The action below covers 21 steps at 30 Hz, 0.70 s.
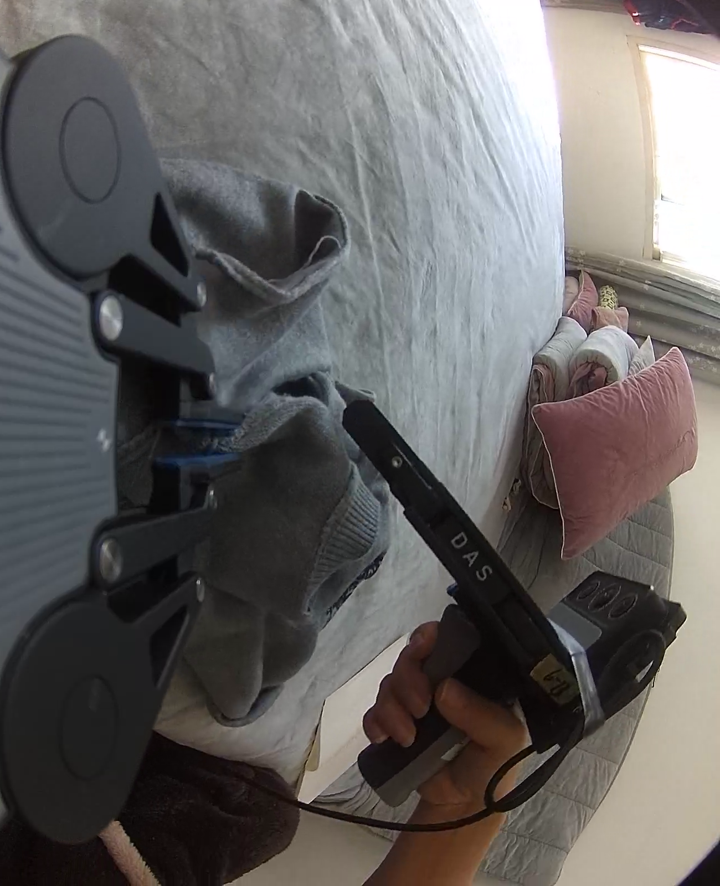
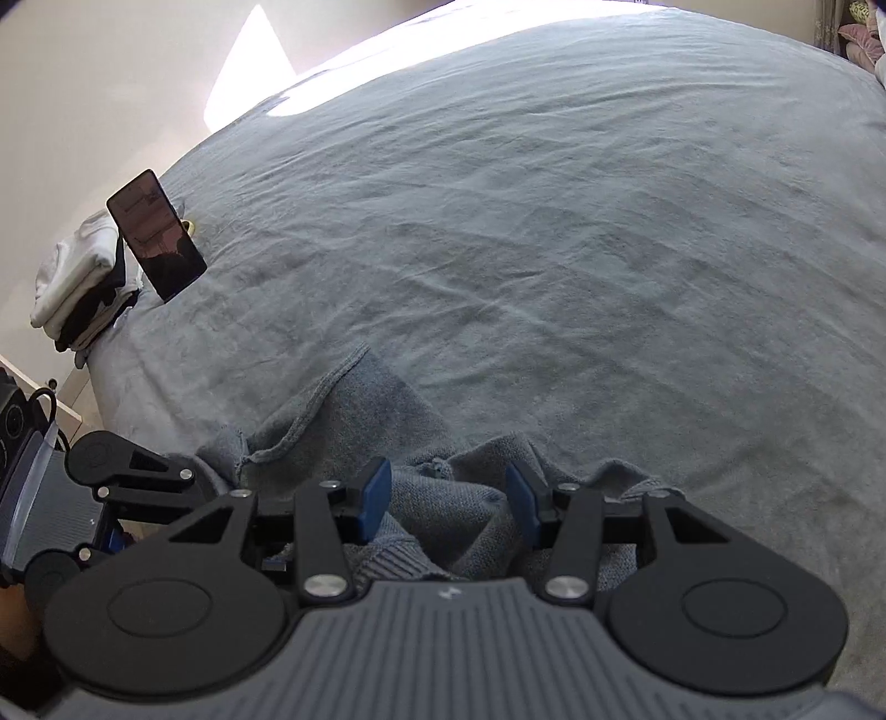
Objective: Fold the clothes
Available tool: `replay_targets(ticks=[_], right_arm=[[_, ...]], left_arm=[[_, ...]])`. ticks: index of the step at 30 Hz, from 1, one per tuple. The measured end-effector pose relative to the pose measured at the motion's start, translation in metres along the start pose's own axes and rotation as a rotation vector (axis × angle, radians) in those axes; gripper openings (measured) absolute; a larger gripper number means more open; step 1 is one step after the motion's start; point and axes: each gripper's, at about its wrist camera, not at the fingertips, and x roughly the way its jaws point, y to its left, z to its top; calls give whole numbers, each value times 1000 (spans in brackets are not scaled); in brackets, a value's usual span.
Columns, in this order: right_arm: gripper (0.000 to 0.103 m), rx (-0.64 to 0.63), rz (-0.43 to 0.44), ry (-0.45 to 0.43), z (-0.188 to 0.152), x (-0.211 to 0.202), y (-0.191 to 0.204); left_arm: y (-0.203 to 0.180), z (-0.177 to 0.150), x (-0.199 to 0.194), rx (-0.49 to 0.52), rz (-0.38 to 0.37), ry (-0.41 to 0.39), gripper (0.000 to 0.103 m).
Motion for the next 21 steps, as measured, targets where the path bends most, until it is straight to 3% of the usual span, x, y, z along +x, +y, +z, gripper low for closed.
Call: replay_targets(ticks=[8,10,11,16,21], right_arm=[[50,-36,-95,113,15,33,23],[28,-64,-157,134,15,36,28],[13,-67,-180,132,16,33,29],[9,-60,-262,68,18,8,22],[9,17,-327,-42,21,-21,0]], left_arm=[[2,4,-6,-12,23,-31,13],[5,9,-3,-35,35,-28,14],[7,12,1,-48,44,-16,14],[10,26,20,-94,54,44,7],[22,37,21,-142,142,5,6]])
